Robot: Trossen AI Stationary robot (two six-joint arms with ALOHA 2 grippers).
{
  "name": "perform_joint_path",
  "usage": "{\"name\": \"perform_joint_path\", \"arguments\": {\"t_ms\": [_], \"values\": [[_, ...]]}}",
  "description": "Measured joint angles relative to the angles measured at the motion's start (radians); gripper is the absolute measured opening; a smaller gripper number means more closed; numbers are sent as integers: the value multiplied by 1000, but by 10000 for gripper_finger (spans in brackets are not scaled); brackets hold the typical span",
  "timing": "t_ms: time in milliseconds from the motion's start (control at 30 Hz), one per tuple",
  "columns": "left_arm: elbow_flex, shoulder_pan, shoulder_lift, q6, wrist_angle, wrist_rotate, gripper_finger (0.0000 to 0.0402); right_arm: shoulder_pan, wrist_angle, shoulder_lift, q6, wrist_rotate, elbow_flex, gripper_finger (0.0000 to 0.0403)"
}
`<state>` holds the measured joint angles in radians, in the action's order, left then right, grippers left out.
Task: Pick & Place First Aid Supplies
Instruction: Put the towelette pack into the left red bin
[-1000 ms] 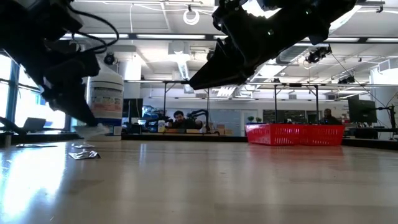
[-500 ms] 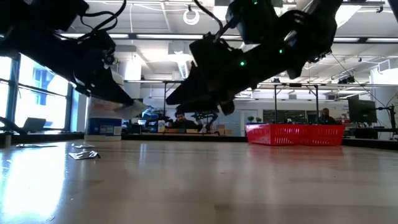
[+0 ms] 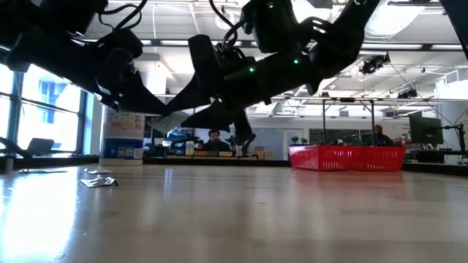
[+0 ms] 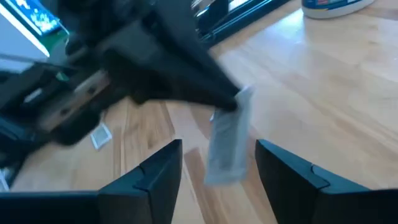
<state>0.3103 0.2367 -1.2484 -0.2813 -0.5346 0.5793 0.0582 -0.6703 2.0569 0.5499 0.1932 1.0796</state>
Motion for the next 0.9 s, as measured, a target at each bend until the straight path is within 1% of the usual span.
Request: {"name": "perform_joint_path", "arguments": {"t_ms": [133, 233, 300, 500, 533, 600, 700, 800, 900], "values": [[0, 0, 0, 1, -43, -6, 0, -29, 0, 0, 34, -59, 15, 167], [0, 0, 0, 15, -48, -4, 0, -42, 1, 0, 37, -103, 16, 133], [0, 0, 0, 15, -47, 2, 0, -42, 5, 0, 32, -113, 16, 107], [0, 0, 0, 15, -46, -1, 1, -41, 12, 0, 6, -112, 16, 20], [0, 0, 0, 15, -46, -1, 1, -41, 16, 0, -7, -106, 16, 11], [0, -1, 0, 14, -44, -3, 5, -38, 26, 0, -24, -84, 16, 9], [0, -1, 0, 6, -39, -25, 31, -38, 59, 0, -27, -64, 16, 13], [0, -1, 0, -16, -21, -43, 75, -39, 112, -7, -33, -70, 15, 5], [0, -1, 0, -35, 18, -39, 121, -39, 197, -43, -38, -66, 15, 7]]}}
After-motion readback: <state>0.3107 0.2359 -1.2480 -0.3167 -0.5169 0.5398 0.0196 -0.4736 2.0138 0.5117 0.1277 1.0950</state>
